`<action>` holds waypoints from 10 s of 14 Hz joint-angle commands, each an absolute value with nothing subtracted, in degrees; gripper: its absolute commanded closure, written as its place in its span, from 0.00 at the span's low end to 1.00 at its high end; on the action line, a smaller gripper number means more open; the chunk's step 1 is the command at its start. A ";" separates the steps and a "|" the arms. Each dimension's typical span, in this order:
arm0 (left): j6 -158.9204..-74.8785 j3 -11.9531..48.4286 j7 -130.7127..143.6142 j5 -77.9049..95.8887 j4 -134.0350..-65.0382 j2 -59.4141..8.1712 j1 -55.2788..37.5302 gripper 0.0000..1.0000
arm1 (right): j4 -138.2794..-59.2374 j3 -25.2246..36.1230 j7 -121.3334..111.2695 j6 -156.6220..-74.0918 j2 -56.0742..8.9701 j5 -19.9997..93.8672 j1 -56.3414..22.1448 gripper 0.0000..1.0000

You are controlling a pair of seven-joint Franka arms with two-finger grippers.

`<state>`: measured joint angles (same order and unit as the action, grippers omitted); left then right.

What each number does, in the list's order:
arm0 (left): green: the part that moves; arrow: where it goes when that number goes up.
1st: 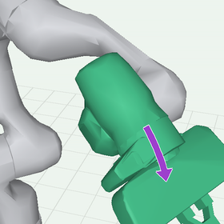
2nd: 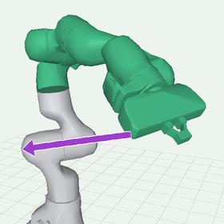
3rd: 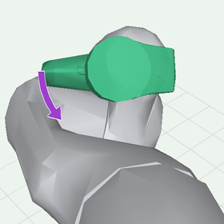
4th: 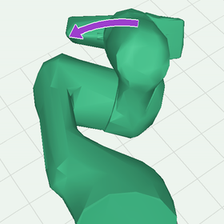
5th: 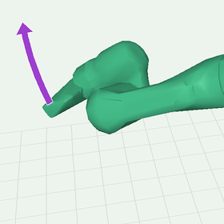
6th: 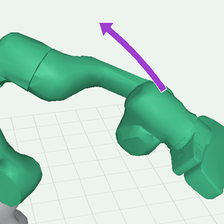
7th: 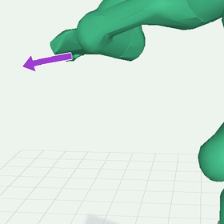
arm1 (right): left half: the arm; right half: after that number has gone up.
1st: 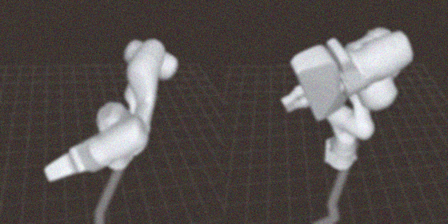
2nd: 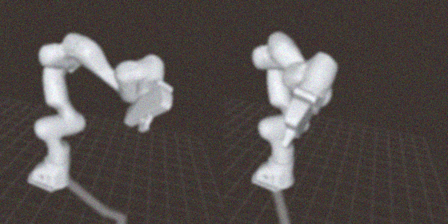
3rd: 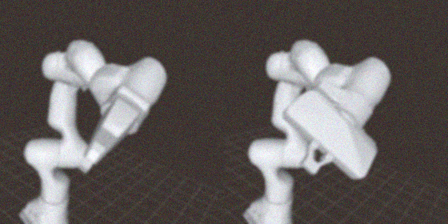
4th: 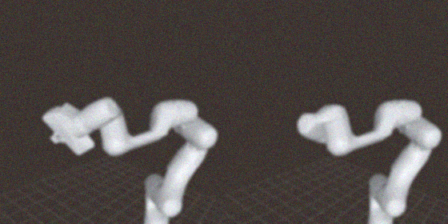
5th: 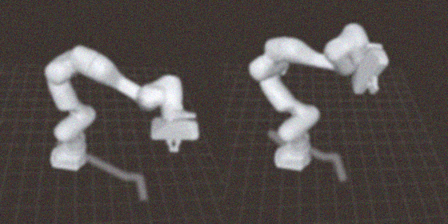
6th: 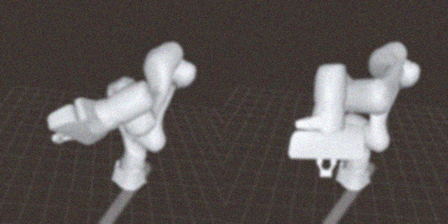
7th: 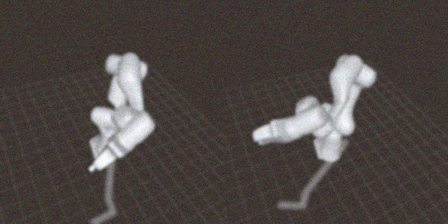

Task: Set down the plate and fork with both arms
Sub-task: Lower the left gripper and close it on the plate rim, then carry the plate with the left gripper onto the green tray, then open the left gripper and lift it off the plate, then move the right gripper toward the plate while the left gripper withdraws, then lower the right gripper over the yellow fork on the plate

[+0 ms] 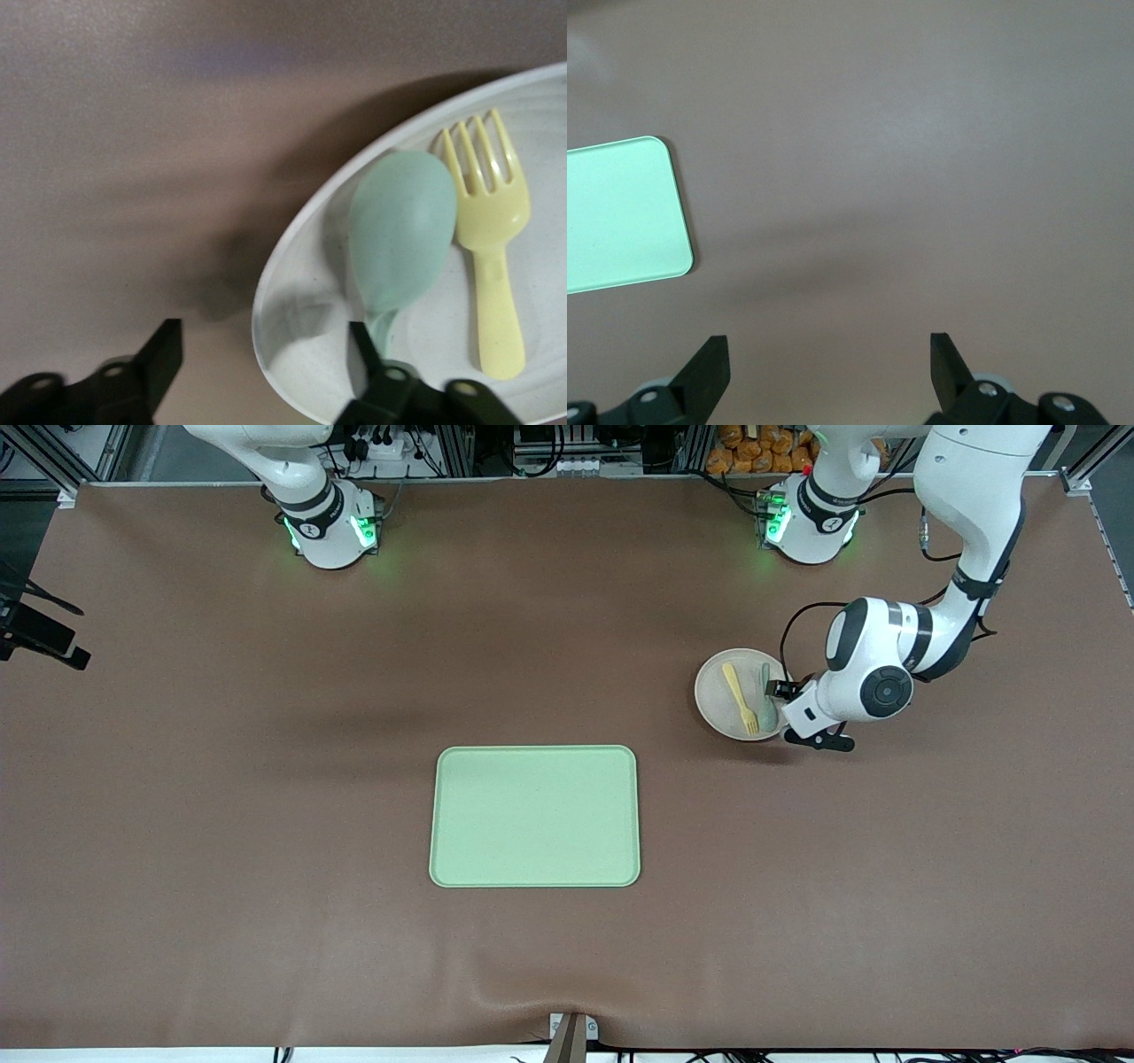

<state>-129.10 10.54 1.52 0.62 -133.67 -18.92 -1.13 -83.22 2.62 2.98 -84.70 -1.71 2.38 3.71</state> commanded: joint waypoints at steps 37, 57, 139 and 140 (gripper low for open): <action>-127.16 11.60 12.92 19.42 -75.68 -48.33 -19.41 1.00 | -83.32 1.76 2.72 -83.59 -1.76 3.51 7.03 0.00; -136.31 10.81 15.63 19.25 -73.56 -54.58 -26.45 0.00 | -83.32 1.76 2.72 -83.23 -1.85 3.69 7.03 0.00; -82.27 0.44 -4.92 0.18 -87.45 2.99 -2.46 0.00 | -72.07 1.41 2.63 -132.10 -52.65 0.26 -35.59 0.43; -82.27 0.53 -4.92 0.09 -87.45 2.99 -2.63 0.00 | -72.24 1.41 2.72 -132.19 -52.65 0.26 -35.60 0.43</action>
